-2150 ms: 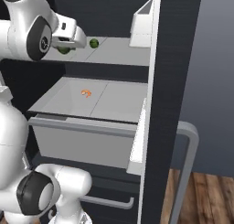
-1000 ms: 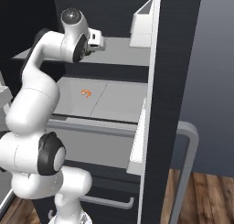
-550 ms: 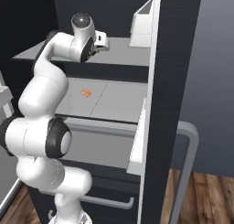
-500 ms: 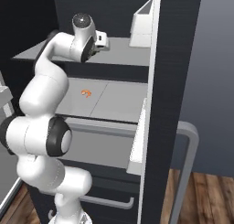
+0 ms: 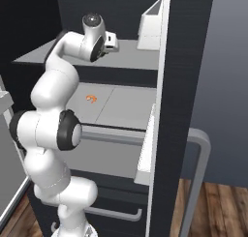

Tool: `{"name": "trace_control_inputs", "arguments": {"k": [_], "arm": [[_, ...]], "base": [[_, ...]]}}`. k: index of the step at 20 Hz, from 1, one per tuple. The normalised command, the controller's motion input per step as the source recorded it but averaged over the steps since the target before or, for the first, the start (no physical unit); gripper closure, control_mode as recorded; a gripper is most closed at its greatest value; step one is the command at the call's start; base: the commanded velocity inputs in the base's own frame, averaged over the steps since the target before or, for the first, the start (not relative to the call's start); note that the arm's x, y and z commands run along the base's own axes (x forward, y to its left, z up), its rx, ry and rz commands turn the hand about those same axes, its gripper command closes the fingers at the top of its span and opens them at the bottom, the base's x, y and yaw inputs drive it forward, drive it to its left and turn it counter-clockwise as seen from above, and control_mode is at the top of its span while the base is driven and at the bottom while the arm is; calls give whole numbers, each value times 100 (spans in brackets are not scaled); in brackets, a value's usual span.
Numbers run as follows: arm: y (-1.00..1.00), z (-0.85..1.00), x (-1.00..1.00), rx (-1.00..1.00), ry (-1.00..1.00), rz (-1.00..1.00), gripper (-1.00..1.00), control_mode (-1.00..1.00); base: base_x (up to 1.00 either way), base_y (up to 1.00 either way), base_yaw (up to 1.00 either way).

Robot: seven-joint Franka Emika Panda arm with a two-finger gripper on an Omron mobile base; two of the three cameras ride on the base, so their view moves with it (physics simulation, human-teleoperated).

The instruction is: Transport the steak and avocado to the fridge. Place the steak on the rack containing meat and place the avocado on the rack containing the vegetable, ensuring meats and vegetables are on different racks.

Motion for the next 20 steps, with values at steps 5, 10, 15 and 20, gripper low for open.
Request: {"name": "trace_control_inputs", "arguments": {"k": [5, 10, 15, 20], "arm": [[0, -8, 48, 0, 4, 0, 100, -100], [0, -21, 39, 0, 2, 0, 100, -100], [0, -38, 33, 0, 0, 1, -100, -100], [2, -30, 28, 0, 0, 0, -100, -100]], "base": [[0, 0, 0], [0, 0, 0], [0, 0, 0], [0, 0, 0]]}}
